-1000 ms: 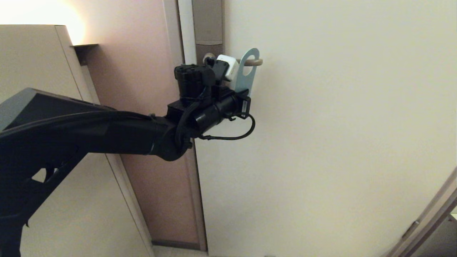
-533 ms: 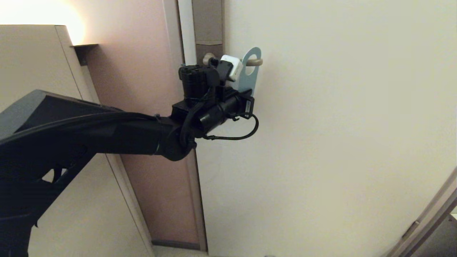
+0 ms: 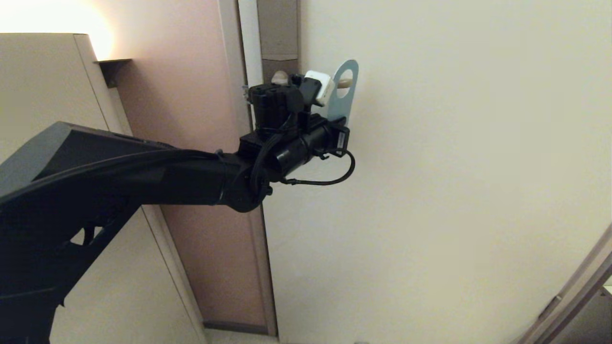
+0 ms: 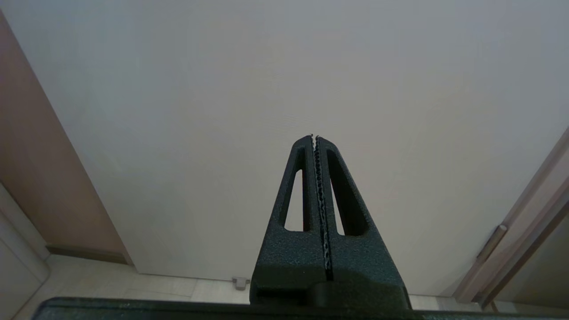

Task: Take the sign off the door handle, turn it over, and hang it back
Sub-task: Take down the sign, then hand it to the other hand

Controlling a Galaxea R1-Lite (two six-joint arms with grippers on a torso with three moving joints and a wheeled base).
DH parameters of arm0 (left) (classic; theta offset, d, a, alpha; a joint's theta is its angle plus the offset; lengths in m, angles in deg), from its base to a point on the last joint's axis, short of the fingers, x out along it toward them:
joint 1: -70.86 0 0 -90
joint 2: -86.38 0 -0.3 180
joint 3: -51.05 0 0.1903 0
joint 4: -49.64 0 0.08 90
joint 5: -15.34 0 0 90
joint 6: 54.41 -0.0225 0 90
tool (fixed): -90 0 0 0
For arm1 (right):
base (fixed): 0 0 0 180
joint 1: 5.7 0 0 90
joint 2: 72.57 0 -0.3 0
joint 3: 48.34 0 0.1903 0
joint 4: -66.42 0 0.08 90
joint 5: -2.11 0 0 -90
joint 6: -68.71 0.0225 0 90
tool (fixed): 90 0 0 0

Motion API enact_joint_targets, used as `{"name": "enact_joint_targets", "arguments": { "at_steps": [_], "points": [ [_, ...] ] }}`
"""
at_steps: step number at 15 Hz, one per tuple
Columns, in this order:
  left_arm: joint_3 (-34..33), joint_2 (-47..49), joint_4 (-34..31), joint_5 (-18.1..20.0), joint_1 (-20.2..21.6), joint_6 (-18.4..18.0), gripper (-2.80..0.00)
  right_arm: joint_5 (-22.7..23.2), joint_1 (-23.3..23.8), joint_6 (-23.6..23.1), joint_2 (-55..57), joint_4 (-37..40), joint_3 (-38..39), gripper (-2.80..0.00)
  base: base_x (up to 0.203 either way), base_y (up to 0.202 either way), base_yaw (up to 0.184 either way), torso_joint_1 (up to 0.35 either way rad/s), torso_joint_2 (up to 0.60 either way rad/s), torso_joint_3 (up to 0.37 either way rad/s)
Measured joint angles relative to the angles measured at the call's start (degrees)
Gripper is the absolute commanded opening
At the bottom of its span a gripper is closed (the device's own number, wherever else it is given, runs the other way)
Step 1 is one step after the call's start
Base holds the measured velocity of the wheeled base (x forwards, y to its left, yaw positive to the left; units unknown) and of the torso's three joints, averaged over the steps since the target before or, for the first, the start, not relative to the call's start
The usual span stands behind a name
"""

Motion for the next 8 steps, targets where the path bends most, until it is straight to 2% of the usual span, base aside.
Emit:
{"name": "enact_joint_targets", "arguments": {
  "at_steps": [8],
  "points": [
    [-1.2,-0.7,0.0,-0.3,-4.2,0.3,-2.8,0.0,0.0,0.0,0.0,0.0,0.0,-2.8,0.0,0.0,0.0,0.0,0.0,0.0]
  ]
}}
